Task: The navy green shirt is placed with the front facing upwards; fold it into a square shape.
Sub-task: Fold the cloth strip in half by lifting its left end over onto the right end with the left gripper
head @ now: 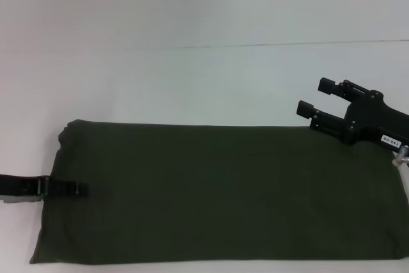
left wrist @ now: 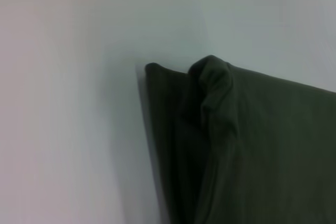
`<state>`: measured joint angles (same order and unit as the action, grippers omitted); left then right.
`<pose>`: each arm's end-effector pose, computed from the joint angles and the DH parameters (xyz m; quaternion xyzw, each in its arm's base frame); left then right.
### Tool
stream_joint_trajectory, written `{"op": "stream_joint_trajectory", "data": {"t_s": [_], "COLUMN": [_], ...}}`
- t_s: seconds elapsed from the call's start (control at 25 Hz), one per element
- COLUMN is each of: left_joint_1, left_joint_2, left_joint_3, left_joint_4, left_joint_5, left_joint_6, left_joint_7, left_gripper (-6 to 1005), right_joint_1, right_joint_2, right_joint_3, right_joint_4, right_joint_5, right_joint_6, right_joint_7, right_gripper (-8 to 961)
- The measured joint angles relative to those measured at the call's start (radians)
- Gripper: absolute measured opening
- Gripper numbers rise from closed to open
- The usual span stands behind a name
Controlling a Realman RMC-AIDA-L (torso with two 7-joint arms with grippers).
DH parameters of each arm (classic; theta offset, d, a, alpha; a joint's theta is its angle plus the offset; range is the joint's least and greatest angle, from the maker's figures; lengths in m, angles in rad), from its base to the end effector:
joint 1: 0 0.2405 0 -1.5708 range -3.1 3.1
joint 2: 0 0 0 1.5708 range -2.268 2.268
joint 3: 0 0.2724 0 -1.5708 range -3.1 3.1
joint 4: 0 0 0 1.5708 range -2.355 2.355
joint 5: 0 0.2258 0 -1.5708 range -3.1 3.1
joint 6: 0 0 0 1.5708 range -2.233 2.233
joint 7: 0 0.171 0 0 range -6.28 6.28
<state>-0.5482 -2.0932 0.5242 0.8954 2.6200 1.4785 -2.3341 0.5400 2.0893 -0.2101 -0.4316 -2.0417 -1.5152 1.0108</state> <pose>-0.3524 0.3577 0.0071 -0.7633 -0.6189 -0.0412 0.1809 0.3050 0.3631 -0.0202 -0.8738 0.2033 0.3345 0.2884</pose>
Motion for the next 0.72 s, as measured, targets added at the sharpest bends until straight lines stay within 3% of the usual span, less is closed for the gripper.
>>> {"op": "stream_joint_trajectory", "data": {"t_s": [0.48,0.72], "left_joint_1": [-0.025,-0.041], "left_joint_2": [-0.005,-0.017], "left_joint_3": [0.029,0.031], "left_joint_4": [-0.039,-0.054], "left_joint_5": [-0.009,-0.008], "left_joint_6": [0.003,0.012], "left_joint_7": [-0.001,-0.003], "left_gripper": [860,833], "right_joint_1": [-0.001,-0.004], "right_joint_2": [0.000,0.000], "right_joint_3": [0.000,0.000], "right_joint_4": [-0.003,-0.001], "right_joint_5": [0.000,0.000], "right_joint_6": [0.000,0.000], "right_joint_7": [0.000,0.000], "right_gripper": [795,794]}}
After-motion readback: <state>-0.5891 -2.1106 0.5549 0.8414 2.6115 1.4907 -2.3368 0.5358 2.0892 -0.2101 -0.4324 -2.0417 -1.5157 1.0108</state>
